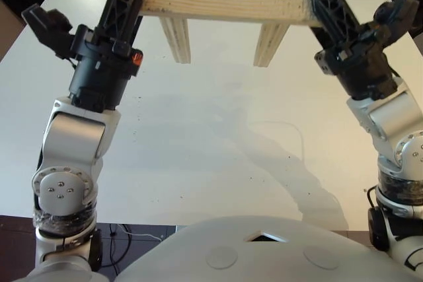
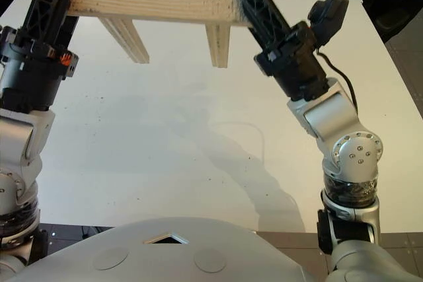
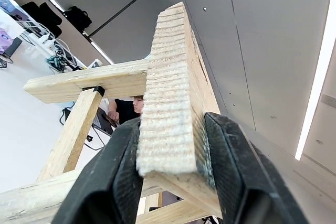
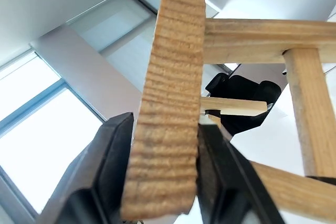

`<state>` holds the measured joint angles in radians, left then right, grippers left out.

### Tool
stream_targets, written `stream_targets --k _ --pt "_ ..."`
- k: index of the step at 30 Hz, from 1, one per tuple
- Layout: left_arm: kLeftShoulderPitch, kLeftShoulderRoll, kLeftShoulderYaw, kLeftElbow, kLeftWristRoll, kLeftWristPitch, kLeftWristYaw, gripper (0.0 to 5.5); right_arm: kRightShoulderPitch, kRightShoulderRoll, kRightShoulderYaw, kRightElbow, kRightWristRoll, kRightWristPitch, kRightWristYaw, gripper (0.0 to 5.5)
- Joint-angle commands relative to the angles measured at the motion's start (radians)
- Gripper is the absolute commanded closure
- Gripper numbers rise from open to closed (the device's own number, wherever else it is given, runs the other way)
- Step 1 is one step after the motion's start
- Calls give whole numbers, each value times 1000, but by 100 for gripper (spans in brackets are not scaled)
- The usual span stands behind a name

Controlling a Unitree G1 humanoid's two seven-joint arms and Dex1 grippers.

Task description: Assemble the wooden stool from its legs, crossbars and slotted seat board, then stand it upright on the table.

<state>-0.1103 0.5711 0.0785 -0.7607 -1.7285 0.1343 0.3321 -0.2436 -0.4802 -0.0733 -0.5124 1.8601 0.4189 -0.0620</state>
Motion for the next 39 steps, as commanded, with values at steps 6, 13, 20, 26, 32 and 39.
stream_targets --k 6,13,20,26,32,39 --pt "-127 -67 -162 229 196 183 251 376 -166 249 28 123 -175 -117 -338 392" --pt "-178 -97 -140 435 168 275 416 370 -231 325 -45 225 -317 -138 -451 392" --pt "-212 -112 -73 556 185 384 401 232 -249 360 -95 310 -451 -109 -494 273" --pt "-265 -84 -40 503 281 446 255 162 -272 407 -162 302 -502 -142 -415 239" --pt "-102 99 -94 326 827 338 25 162 -219 382 -170 279 -631 -140 -306 239" --pt "121 5 -68 239 1100 186 -112 162 -54 248 -83 332 -1033 -193 -63 239"
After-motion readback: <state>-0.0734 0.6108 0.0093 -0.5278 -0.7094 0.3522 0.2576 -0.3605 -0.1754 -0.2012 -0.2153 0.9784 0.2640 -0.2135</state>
